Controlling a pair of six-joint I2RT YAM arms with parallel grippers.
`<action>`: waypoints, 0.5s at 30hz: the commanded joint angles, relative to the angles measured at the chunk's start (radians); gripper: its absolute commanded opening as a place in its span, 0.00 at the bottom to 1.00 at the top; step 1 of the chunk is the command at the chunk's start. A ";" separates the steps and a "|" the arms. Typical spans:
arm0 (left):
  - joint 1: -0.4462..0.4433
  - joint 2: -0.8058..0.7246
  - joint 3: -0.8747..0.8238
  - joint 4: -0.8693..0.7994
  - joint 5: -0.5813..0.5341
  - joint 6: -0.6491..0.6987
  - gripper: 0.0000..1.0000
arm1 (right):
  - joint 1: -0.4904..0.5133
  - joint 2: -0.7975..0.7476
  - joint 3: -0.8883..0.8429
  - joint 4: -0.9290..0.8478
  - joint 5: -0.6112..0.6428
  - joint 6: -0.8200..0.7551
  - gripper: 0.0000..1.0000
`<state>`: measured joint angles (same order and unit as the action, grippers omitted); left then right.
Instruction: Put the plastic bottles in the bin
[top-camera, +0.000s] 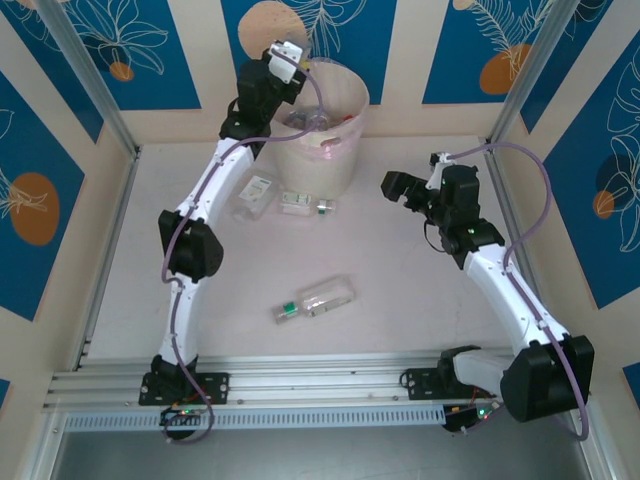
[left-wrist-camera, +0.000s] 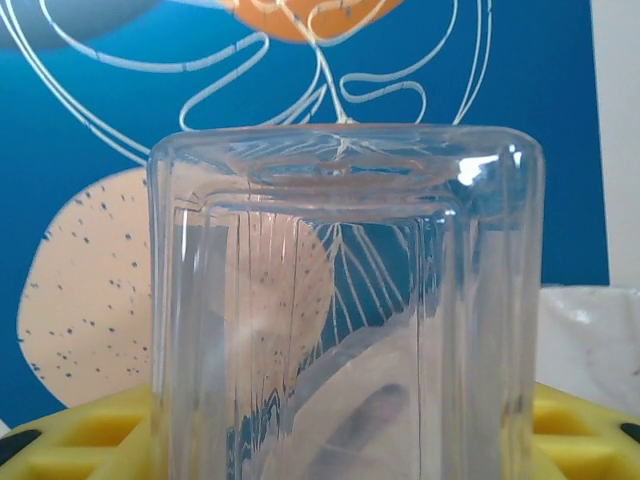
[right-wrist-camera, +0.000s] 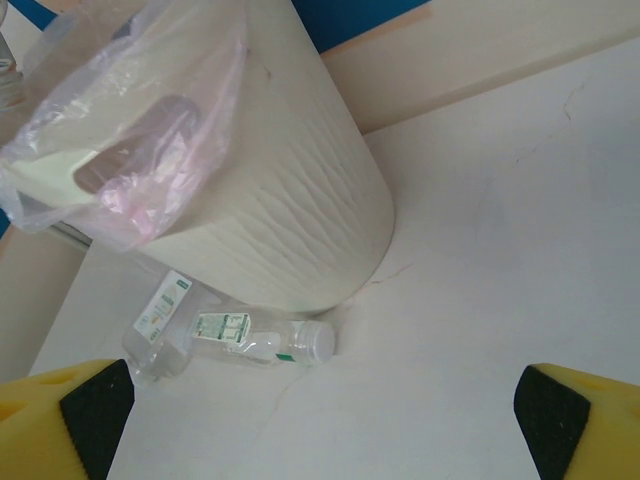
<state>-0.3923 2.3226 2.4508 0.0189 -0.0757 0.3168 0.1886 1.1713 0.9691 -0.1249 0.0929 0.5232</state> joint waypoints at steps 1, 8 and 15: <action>0.009 0.023 -0.003 0.080 0.134 0.007 0.71 | 0.008 0.023 0.053 -0.008 -0.014 0.008 1.00; 0.015 -0.022 0.025 -0.022 0.226 -0.102 1.00 | 0.014 0.035 0.062 -0.012 -0.019 0.011 1.00; 0.012 -0.084 0.010 -0.128 0.257 -0.189 1.00 | 0.014 0.026 0.056 -0.026 -0.025 0.003 1.00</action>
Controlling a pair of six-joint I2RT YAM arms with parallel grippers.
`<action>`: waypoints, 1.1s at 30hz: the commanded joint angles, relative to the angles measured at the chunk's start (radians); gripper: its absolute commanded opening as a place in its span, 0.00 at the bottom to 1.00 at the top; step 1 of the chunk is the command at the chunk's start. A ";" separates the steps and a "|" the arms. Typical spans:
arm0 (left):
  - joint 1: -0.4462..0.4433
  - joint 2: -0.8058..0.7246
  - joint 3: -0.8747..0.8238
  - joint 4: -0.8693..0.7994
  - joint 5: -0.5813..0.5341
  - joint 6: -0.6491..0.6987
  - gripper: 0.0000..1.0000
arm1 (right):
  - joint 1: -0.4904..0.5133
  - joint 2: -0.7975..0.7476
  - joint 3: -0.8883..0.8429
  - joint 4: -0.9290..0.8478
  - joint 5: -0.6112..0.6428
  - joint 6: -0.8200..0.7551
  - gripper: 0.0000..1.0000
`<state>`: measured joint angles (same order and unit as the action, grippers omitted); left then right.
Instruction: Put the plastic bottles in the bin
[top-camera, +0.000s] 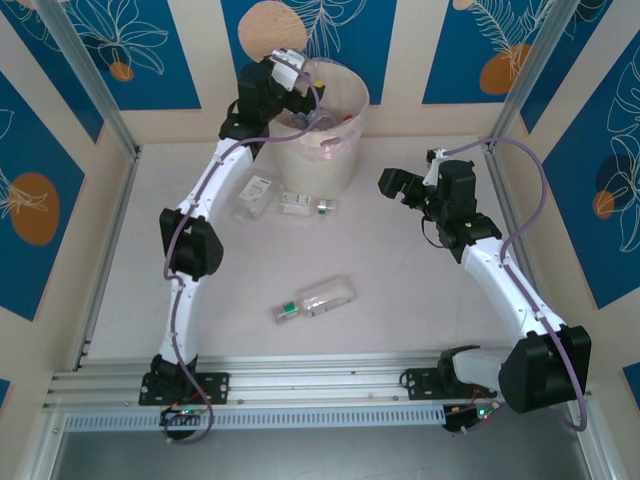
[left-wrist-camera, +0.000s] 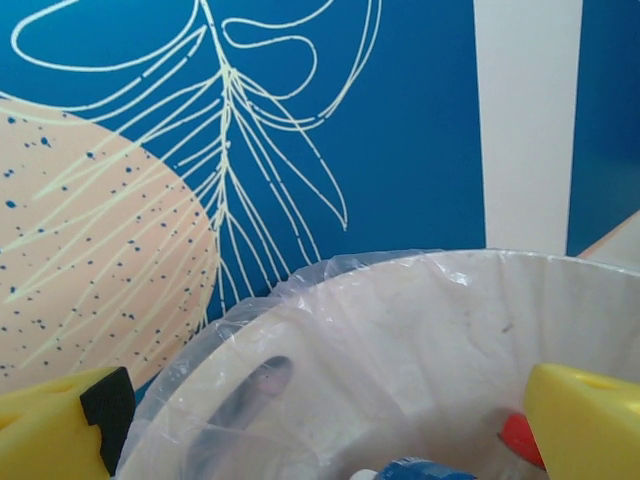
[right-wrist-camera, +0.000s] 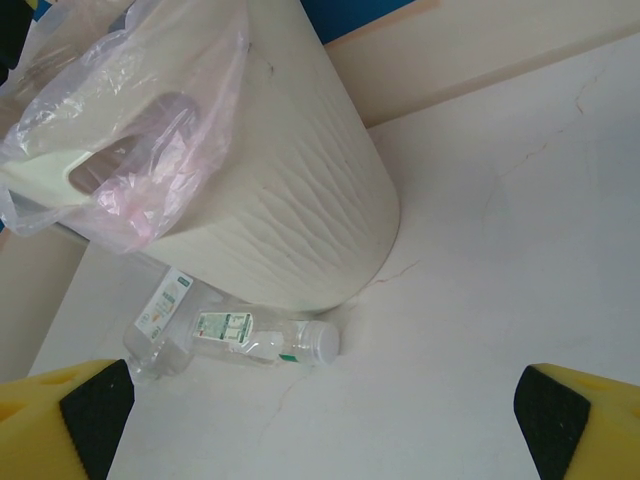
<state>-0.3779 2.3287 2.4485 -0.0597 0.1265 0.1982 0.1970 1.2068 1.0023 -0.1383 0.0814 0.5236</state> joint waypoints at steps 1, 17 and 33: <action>-0.002 -0.102 0.011 -0.069 0.073 -0.098 1.00 | 0.006 -0.012 0.021 -0.016 -0.014 -0.001 1.00; -0.063 -0.337 -0.117 -0.412 0.092 -0.323 1.00 | 0.004 -0.030 -0.023 -0.010 -0.008 -0.009 1.00; -0.060 -0.735 -0.954 0.061 -0.131 -0.497 1.00 | 0.076 0.299 0.035 0.100 -0.325 -0.729 0.96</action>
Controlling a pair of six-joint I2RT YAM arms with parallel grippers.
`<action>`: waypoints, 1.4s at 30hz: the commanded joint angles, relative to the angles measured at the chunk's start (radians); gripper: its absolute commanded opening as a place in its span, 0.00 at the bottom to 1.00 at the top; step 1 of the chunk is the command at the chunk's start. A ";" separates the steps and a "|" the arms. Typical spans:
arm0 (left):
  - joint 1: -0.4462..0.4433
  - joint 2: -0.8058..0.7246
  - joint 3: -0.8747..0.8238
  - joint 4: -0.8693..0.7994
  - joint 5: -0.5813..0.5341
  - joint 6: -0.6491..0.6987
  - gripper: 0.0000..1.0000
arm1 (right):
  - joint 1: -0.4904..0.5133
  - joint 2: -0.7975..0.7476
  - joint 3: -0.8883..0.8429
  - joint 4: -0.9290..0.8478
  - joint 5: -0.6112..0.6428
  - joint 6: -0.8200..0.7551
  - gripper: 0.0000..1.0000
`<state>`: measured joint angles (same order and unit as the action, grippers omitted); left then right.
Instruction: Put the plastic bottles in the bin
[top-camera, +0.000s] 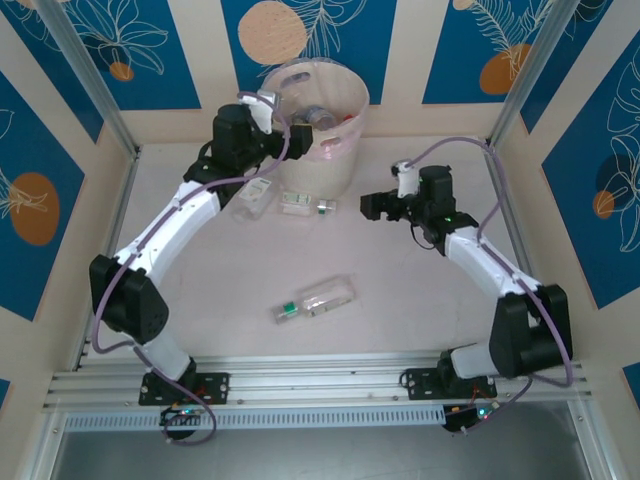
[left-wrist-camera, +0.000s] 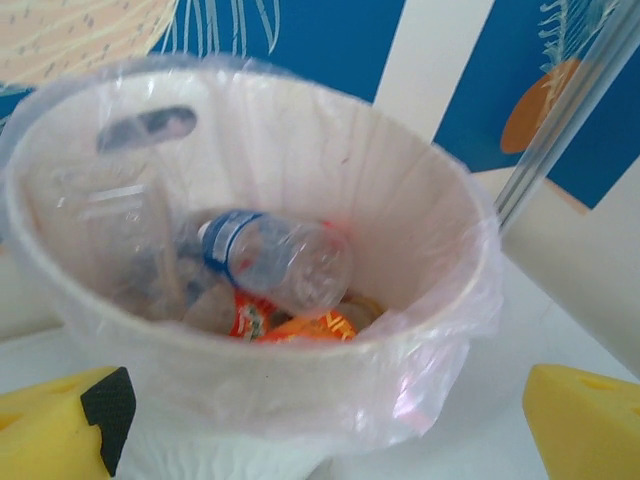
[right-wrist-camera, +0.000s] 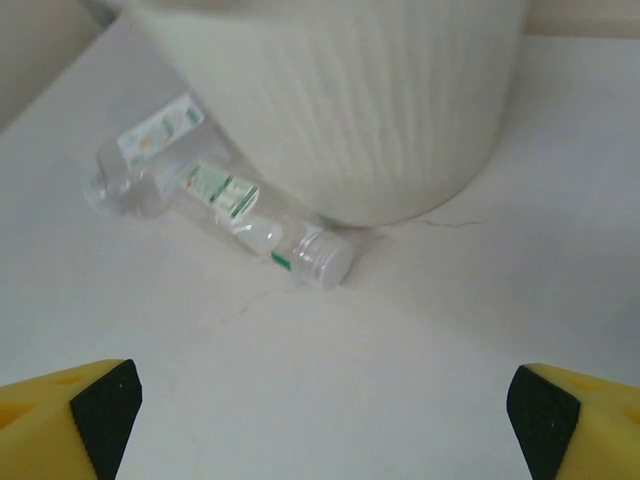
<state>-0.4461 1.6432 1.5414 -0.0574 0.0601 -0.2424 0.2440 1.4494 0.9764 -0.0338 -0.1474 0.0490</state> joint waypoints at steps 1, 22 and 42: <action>0.012 -0.056 -0.065 0.048 -0.081 -0.069 1.00 | 0.036 0.085 0.076 -0.016 -0.117 -0.324 0.96; 0.211 -0.141 -0.451 0.092 -0.076 -0.379 1.00 | 0.170 0.691 0.580 -0.175 0.055 -0.978 0.85; 0.280 -0.128 -0.500 0.108 -0.060 -0.425 1.00 | 0.195 0.763 0.615 -0.215 0.060 -1.027 0.40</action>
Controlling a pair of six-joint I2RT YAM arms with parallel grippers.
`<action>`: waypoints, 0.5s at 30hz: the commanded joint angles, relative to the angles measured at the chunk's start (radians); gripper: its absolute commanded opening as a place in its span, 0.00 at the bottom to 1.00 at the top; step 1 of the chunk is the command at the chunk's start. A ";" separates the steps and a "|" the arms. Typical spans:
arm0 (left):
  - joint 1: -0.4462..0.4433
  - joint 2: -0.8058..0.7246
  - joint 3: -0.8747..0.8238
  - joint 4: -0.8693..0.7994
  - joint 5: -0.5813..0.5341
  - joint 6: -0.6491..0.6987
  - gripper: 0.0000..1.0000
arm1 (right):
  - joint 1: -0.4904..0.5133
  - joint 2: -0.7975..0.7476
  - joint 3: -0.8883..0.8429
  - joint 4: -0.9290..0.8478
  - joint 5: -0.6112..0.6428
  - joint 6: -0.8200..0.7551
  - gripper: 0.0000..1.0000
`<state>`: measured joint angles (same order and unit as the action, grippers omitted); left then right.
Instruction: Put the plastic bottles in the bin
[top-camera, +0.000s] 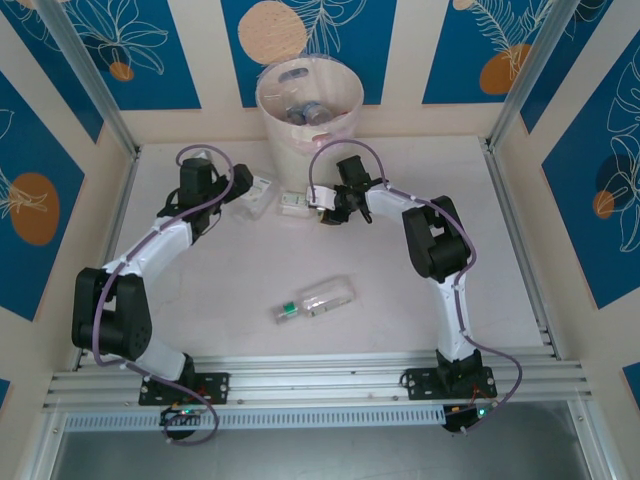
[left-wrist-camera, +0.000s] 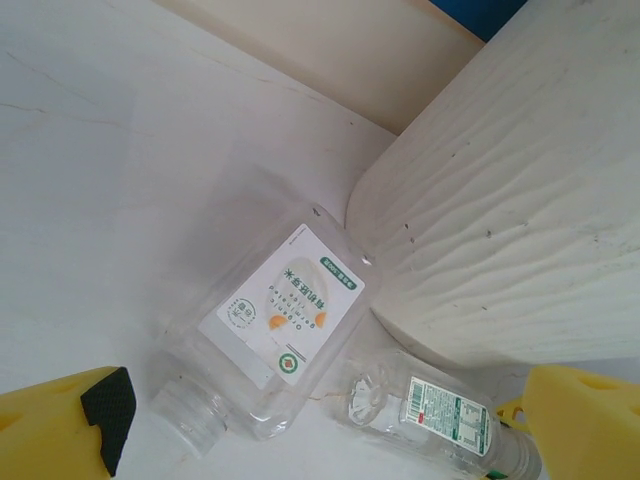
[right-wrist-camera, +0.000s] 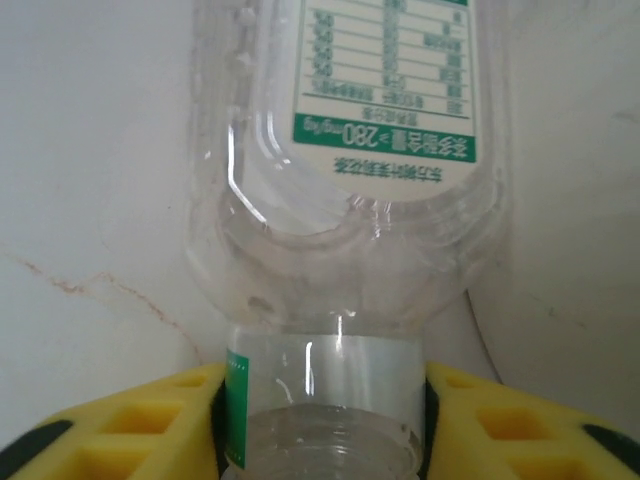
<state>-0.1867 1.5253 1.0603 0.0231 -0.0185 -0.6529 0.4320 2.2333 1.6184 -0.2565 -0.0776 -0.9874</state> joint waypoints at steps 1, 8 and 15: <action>0.022 -0.014 -0.023 0.029 0.019 -0.014 1.00 | 0.007 -0.036 -0.038 0.011 -0.013 0.021 0.35; 0.041 -0.028 -0.045 0.040 0.015 -0.025 1.00 | 0.004 -0.187 -0.178 0.077 -0.044 0.085 0.09; 0.056 -0.024 -0.052 0.050 0.047 -0.044 1.00 | 0.014 -0.396 -0.285 0.054 -0.123 0.168 0.00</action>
<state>-0.1486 1.5249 1.0180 0.0387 -0.0036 -0.6769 0.4335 1.9408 1.3579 -0.2142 -0.1204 -0.8749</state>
